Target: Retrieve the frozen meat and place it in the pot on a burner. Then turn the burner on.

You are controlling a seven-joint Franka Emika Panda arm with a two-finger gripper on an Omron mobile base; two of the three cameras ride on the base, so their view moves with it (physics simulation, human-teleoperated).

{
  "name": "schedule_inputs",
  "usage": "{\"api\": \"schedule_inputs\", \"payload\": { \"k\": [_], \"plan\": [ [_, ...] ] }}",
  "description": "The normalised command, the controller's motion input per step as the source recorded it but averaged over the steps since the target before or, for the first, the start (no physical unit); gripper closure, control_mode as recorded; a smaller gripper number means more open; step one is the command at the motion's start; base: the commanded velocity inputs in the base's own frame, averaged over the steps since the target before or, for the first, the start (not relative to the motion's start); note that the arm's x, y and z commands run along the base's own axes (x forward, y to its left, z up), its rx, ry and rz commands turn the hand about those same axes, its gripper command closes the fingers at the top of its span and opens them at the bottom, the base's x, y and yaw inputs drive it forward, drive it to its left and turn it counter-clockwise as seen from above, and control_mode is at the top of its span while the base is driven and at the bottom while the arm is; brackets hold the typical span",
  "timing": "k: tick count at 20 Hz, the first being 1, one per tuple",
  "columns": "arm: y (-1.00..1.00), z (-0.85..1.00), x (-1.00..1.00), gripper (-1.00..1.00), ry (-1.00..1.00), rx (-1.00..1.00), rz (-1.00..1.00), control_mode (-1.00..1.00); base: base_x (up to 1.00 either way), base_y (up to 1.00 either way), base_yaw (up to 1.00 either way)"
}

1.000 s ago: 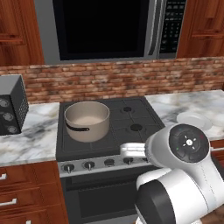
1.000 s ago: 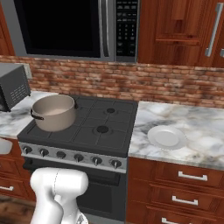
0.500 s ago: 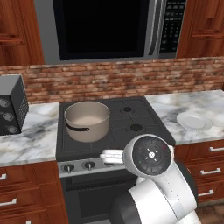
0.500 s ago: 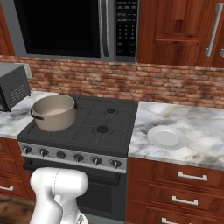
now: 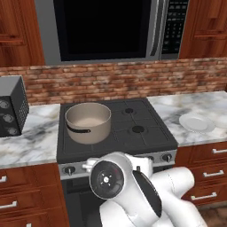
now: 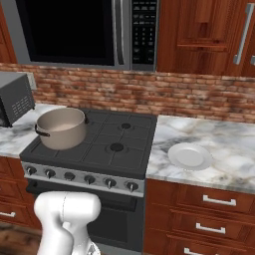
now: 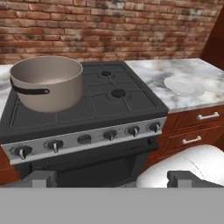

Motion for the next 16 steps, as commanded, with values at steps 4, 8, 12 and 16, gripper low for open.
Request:
{"api": "schedule_inputs", "payload": {
  "k": [4, 8, 12, 16],
  "plan": [
    [0.00, -0.81, 0.35, -1.00, -0.21, 0.00, 0.09, -1.00, 0.00, 0.00, 0.00],
    [0.00, -0.88, 0.29, -1.00, -0.33, 0.00, 0.20, -1.00, 0.00, 0.00, 0.00],
    [0.00, -0.77, 0.14, -1.00, -0.25, 0.00, 0.16, -1.00, 0.00, 0.00, 0.00],
    [-0.01, -0.60, 0.34, -1.00, -0.10, 0.03, 0.20, -1.00, 0.00, 0.00, 0.00]
  ]
}}
